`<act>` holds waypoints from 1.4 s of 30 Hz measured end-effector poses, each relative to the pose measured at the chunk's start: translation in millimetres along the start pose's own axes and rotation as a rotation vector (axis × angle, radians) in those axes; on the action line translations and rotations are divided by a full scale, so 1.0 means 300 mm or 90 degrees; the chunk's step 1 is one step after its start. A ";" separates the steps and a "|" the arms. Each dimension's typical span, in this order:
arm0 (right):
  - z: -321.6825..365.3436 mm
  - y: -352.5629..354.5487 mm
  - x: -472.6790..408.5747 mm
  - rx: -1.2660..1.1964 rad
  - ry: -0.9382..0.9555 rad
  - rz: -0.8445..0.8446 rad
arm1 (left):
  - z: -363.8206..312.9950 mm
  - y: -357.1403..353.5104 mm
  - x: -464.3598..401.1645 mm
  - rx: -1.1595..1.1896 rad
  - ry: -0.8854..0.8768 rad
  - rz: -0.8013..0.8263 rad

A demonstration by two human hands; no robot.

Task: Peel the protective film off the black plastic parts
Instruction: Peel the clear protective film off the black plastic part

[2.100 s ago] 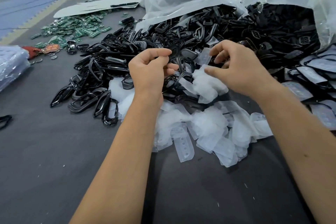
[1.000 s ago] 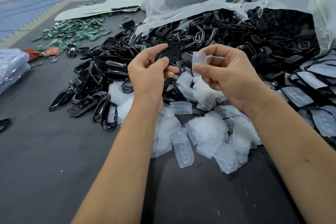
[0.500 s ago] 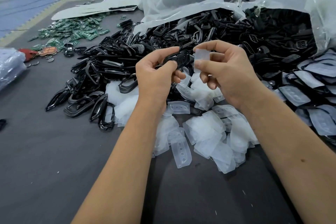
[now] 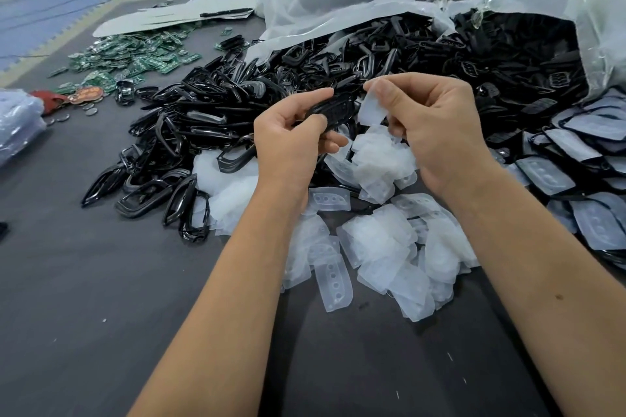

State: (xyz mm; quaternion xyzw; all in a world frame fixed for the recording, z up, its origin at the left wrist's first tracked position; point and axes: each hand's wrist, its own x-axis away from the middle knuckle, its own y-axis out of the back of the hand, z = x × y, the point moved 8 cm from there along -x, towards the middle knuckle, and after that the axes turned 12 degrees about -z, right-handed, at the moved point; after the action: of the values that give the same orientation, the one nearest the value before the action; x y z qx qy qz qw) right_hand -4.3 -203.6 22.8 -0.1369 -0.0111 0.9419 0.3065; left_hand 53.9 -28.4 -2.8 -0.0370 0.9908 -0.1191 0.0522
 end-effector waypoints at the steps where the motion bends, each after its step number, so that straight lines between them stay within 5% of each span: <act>1: 0.001 0.002 0.000 -0.016 -0.004 0.003 | -0.001 -0.002 0.001 -0.006 -0.007 0.003; 16: -0.010 -0.014 0.020 -0.026 -0.025 -0.005 | 0.012 -0.032 0.006 0.035 0.016 0.049; 28: 0.002 -0.005 0.023 0.116 0.075 -0.083 | 0.009 -0.061 0.035 0.096 0.033 0.081; 42: 0.007 0.007 0.010 0.142 0.077 -0.072 | 0.004 -0.057 0.036 0.016 0.005 0.055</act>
State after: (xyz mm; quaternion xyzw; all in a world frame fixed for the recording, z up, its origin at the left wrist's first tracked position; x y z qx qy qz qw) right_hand -8.4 -203.5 23.8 -0.1580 0.1045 0.9087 0.3721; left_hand 44.5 -46.2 -0.9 0.0066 0.9902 -0.1289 0.0538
